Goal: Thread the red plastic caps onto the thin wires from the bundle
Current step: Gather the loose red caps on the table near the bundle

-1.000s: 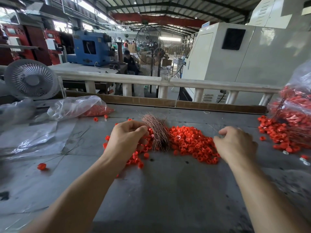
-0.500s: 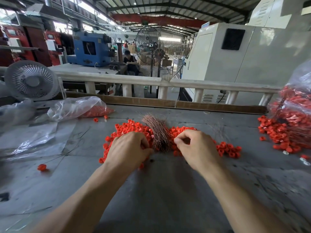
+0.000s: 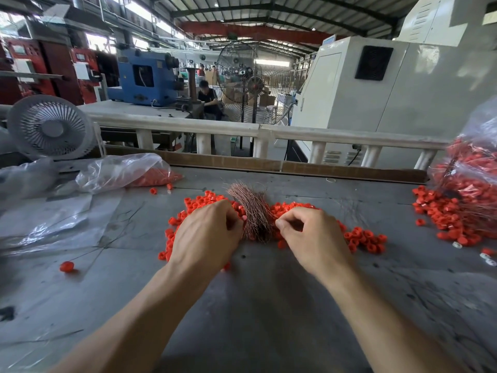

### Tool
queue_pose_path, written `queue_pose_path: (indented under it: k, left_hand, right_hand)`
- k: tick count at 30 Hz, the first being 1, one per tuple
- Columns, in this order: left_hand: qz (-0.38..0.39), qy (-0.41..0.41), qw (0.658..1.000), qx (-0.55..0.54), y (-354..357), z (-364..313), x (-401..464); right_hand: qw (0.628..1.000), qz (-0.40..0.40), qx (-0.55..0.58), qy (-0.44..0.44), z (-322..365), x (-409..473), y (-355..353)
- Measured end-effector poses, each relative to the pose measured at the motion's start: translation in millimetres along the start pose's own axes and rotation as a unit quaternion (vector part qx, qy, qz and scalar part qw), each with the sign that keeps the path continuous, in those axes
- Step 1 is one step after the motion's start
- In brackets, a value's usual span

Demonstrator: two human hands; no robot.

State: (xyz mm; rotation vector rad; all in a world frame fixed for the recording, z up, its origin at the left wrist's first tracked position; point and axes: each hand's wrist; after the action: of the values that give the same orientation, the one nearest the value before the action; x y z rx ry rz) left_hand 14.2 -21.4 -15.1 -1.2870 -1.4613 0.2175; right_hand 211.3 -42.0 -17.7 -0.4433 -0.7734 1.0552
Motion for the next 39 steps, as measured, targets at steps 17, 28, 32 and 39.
queue_pose_path:
  k: [17, 28, 32, 39]
  left_hand:
    - [-0.066, -0.003, 0.948, -0.31, -12.6, -9.1, 5.7]
    - [0.303, 0.081, 0.938, -0.147, -38.4, 17.9, 12.3]
    - [0.358, 0.091, 0.925, -0.091, -39.9, 20.2, 9.0]
    - [0.359, 0.106, 0.926, -0.044, -40.5, 17.6, 9.3]
  right_hand:
    - [0.955, 0.076, 0.286, 0.02, 11.2, -4.0, 3.1]
    - [0.884, -0.064, 0.452, 0.103, 5.8, 7.7, -20.9]
    - [0.833, -0.095, 0.517, 0.171, 0.5, 16.1, -29.7]
    - [0.779, -0.079, 0.576, 0.235, -4.8, 21.3, -36.2]
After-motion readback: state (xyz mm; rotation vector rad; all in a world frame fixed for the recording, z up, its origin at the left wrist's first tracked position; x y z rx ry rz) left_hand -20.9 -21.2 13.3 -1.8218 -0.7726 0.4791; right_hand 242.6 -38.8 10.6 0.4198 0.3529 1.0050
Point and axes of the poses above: each hand's wrist, its own x-axis towards the middle knuckle, its own y-axis out of the palm, z = x × y, and after that the axes turned 12 degrees about y, right-handed
